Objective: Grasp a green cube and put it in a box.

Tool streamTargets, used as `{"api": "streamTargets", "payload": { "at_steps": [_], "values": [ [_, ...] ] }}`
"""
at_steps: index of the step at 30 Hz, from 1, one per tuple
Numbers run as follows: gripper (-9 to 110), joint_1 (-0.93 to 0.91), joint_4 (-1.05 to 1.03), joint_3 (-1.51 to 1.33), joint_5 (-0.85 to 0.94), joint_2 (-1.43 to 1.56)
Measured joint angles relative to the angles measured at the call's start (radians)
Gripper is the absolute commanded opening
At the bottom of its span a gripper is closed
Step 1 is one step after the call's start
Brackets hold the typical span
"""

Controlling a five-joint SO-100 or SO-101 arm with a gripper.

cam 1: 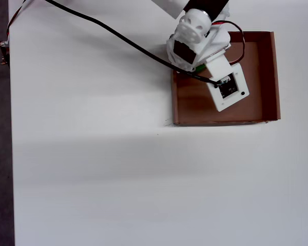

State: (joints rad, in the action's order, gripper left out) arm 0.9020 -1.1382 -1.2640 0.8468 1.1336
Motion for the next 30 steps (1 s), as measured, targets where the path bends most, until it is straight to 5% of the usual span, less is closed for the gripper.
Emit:
{"api": "streamTargets", "payload": {
  "at_steps": [20, 30],
  "values": [
    [21, 0.003, -0.002, -0.032, 0.000, 0.021],
    [21, -0.100, -0.028, -0.325, 0.000, 0.413]
  ]
}}
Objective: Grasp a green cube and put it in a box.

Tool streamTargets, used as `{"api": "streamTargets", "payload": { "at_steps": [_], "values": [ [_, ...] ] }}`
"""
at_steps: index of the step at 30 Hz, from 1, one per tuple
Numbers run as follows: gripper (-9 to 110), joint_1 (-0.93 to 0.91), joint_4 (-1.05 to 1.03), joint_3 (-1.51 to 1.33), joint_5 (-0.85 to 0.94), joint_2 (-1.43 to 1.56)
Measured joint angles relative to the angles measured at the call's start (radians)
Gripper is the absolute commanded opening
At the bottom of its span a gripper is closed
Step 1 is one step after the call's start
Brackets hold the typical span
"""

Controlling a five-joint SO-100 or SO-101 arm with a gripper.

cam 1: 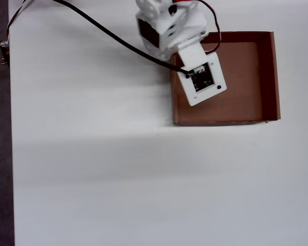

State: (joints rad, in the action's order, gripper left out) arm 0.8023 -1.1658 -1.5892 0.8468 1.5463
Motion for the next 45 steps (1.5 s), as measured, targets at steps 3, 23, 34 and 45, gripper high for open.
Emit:
{"api": "streamTargets", "payload": {
  "at_steps": [3, 23, 34, 45],
  "values": [
    [21, -0.077, -0.008, -0.083, 0.000, 0.141],
    [21, -0.673, 0.097, -0.891, 0.000, 0.942],
    [21, -0.811, 0.176, -1.269, 0.000, 1.238],
    [21, -0.922, -0.003, -1.381, 0.000, 1.575]
  ]
}}
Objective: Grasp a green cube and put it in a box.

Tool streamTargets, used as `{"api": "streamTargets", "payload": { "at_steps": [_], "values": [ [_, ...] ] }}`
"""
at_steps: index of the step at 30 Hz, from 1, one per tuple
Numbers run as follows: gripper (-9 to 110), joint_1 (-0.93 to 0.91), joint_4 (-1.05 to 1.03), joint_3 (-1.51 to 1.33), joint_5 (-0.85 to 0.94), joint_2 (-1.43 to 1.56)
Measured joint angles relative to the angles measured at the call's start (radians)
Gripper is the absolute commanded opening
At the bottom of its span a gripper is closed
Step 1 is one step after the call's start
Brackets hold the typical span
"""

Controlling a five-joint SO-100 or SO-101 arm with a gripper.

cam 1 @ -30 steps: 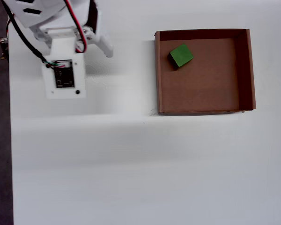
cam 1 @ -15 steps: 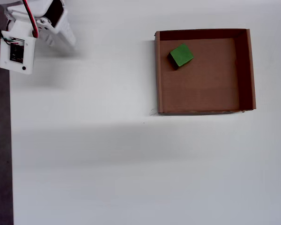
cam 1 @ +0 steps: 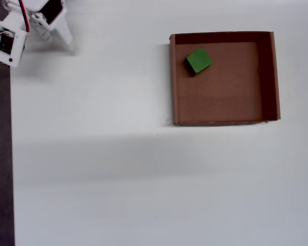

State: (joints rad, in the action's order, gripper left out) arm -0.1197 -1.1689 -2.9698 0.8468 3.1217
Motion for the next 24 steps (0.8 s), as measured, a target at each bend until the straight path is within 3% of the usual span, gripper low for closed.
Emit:
{"api": "streamTargets", "payload": {
  "at_steps": [24],
  "values": [
    [21, -0.034, -0.054, -0.008, -0.003, 0.058]
  ]
}}
